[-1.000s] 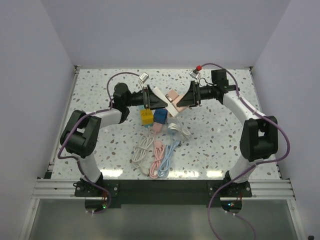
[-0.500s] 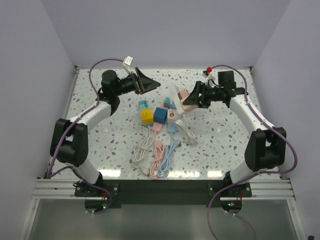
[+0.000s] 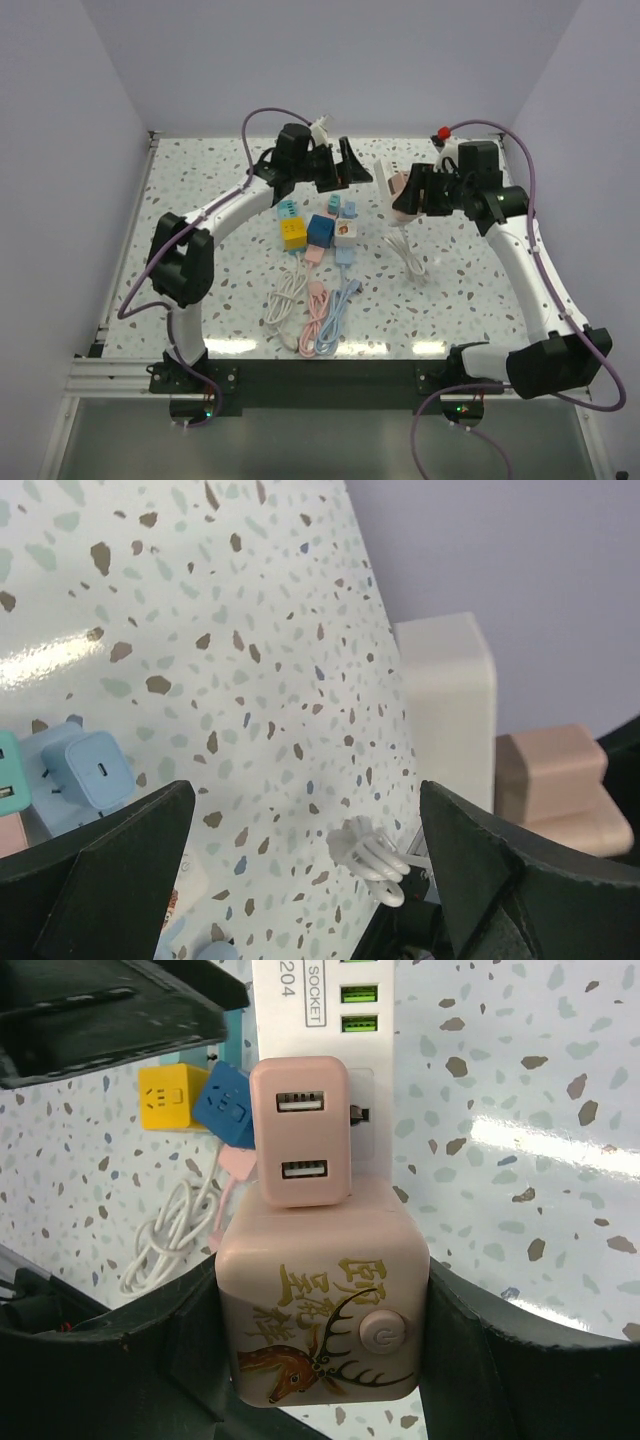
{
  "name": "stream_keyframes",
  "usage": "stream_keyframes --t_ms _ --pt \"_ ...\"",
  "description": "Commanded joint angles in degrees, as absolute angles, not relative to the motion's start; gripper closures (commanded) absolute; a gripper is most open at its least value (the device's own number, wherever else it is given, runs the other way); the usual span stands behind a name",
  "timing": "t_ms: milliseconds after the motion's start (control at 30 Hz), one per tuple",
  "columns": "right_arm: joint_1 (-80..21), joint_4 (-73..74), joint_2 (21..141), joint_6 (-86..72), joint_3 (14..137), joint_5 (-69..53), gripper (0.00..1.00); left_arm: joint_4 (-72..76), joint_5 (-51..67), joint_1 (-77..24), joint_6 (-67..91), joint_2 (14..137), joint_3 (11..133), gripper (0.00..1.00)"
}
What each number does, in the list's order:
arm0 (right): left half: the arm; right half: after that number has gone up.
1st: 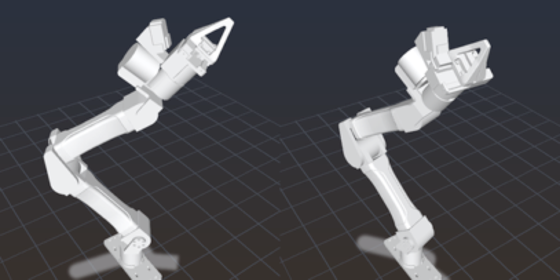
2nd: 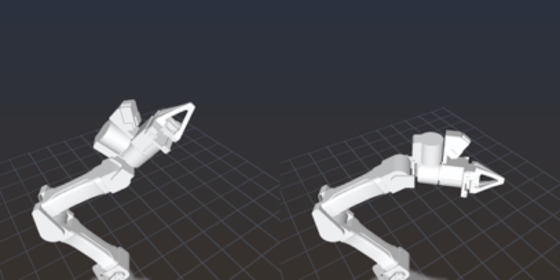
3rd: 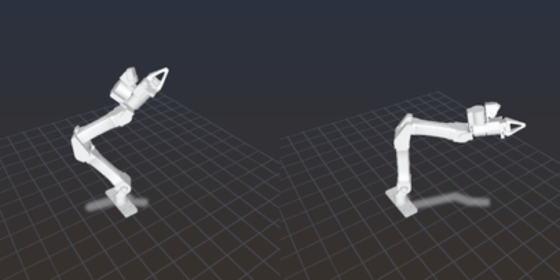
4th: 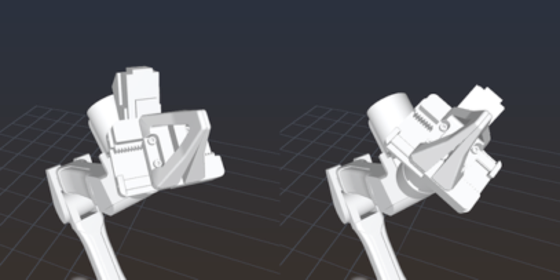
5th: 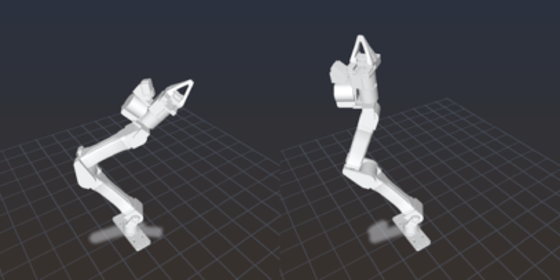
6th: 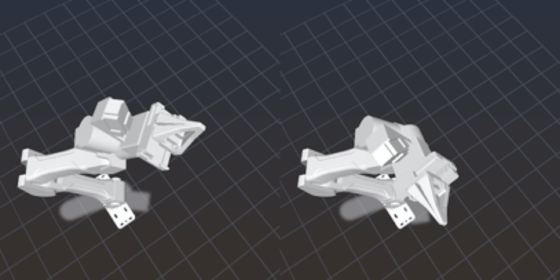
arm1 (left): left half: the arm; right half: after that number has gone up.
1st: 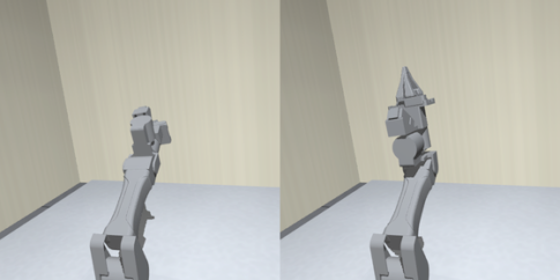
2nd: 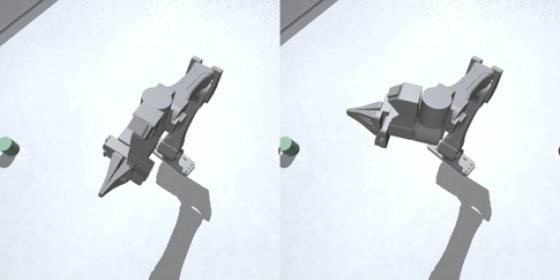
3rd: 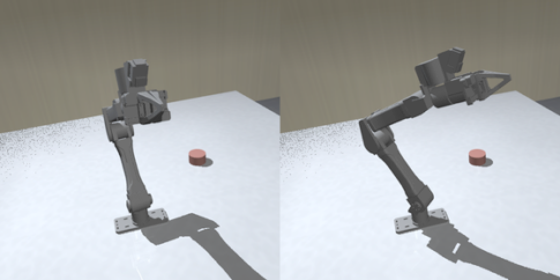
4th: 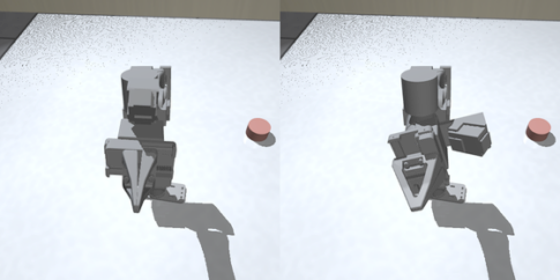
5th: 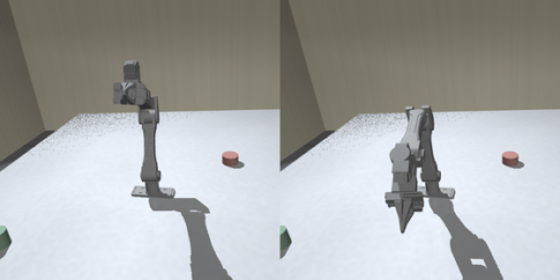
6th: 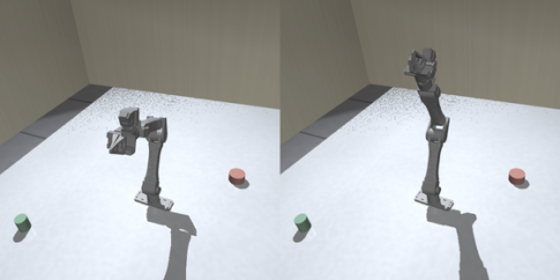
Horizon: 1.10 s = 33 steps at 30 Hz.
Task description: Pull the plug off the socket
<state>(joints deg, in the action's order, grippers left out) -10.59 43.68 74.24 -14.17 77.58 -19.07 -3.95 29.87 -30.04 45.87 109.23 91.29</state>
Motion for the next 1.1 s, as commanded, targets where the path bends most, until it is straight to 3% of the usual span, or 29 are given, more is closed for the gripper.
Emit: stream_keyframes --t_ms 0,267,900,1067 --pt "-11.0 41.4 70.8 -14.1 77.0 -17.7 1.00 -6.2 26.4 -31.5 46.3 110.6 96.1 0.00" --pt "-11.3 41.7 69.7 -14.9 76.3 -12.3 1.00 -0.9 21.1 -35.3 50.0 109.0 93.9 0.00" --pt "-14.4 35.0 69.2 -20.1 72.2 -16.4 1.00 11.6 12.2 -41.7 61.6 109.2 86.8 0.01" --pt "-15.9 31.2 68.7 -21.3 70.7 -14.9 1.00 13.0 10.2 -43.0 62.8 109.5 86.8 0.22"
